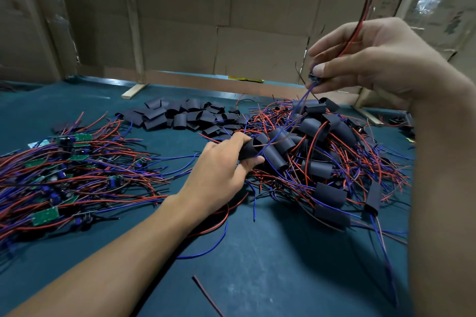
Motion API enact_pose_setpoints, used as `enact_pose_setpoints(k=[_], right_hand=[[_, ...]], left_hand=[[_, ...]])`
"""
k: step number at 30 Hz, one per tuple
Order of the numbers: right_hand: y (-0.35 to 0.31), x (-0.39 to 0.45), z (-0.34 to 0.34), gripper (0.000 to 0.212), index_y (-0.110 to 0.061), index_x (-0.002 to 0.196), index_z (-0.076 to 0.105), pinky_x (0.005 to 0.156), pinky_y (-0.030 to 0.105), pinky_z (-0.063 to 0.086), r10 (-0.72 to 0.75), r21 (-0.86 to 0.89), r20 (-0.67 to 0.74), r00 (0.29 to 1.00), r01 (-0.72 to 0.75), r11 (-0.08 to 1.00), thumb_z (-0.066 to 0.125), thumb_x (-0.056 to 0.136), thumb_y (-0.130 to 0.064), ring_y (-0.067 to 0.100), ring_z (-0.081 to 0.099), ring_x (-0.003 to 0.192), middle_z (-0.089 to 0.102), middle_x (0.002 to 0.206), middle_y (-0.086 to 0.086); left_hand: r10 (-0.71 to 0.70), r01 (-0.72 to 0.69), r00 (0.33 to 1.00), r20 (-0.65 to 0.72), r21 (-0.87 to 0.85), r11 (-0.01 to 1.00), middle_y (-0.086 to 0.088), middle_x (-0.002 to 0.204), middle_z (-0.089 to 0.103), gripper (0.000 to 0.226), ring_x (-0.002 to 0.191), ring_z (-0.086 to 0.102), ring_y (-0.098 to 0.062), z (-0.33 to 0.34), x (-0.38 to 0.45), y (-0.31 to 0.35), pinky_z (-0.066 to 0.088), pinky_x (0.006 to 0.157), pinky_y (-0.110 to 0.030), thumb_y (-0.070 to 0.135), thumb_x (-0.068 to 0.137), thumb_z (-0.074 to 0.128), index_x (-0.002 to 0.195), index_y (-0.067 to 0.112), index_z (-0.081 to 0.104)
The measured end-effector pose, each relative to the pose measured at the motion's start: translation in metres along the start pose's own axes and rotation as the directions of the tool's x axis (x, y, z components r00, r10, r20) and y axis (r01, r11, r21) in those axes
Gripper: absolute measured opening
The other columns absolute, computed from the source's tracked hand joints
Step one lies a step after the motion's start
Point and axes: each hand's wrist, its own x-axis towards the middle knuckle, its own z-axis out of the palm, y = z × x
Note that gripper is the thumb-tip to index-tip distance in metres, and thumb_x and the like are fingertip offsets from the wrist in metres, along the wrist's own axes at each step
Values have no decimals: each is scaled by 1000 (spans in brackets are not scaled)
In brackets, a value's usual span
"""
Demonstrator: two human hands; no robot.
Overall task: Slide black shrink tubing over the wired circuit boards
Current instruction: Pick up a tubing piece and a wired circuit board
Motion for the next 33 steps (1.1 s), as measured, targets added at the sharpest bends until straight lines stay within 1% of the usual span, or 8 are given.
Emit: enact_pose_setpoints(k=[4,7,13,17,20,25,28,33], right_hand=[[-2,-2,-4,20,-1,98,70,76,40,64,-40,22,-39,998,41,999,73,82,11,34,74,84,69,92,19],[-2,-3,-7,19,-2,96,71,75,40,64,-23,3,-40,999,23,1000,73,82,11,32,74,82,71,87,15],[3,-1,-5,20,-1,97,70,77,41,64,2,-25,-33,999,-3,1000,72,82,12,29,72,78,72,81,10],[0,-2,-10,21,-1,98,71,75,40,64,-29,-44,-38,999,27,999,73,82,12,31,73,81,70,87,14],[-2,-4,-13,23,-2,100,72,75,38,64,-55,-57,-30,998,53,997,74,81,11,29,73,82,70,90,16],[-3,-6,-9,24,-2,100,71,76,38,64,-144,-67,-49,988,141,988,74,81,11,35,76,85,71,98,22],[-4,-7,-10,23,-4,98,72,78,41,63,-176,-56,-32,984,174,983,76,80,10,37,76,86,72,94,19],[-5,-9,-11,26,-7,98,75,78,41,63,-180,-52,33,983,182,982,79,78,8,38,76,87,75,94,17]], left_hand=[[-26,27,999,27,-19,999,4,92,69,20,86,61,-28,0,0,0,44,82,-47,30,96,66,105,15,56],[-30,31,999,33,-32,999,3,94,70,20,88,62,-28,0,0,0,44,83,-48,29,96,66,104,14,56],[-60,63,997,45,-64,996,3,93,70,21,87,61,-27,0,-1,0,45,84,-48,31,96,66,101,15,55],[-116,119,993,36,-100,988,6,95,72,23,89,64,-29,0,0,-1,47,84,-47,35,96,66,101,16,56],[-149,152,988,34,-103,983,13,92,71,24,86,62,-32,0,-1,-1,45,80,-42,42,95,66,98,21,53],[-189,195,979,70,-87,977,4,92,73,33,86,59,-37,0,-3,-2,45,81,-43,50,93,64,101,19,56],[-205,210,977,62,-83,974,4,87,71,34,83,57,-37,1,-3,-2,45,78,-42,52,93,63,101,19,57],[-247,253,965,84,-84,964,1,85,69,37,86,59,-34,1,-3,-3,49,80,-46,56,92,62,103,22,57]])
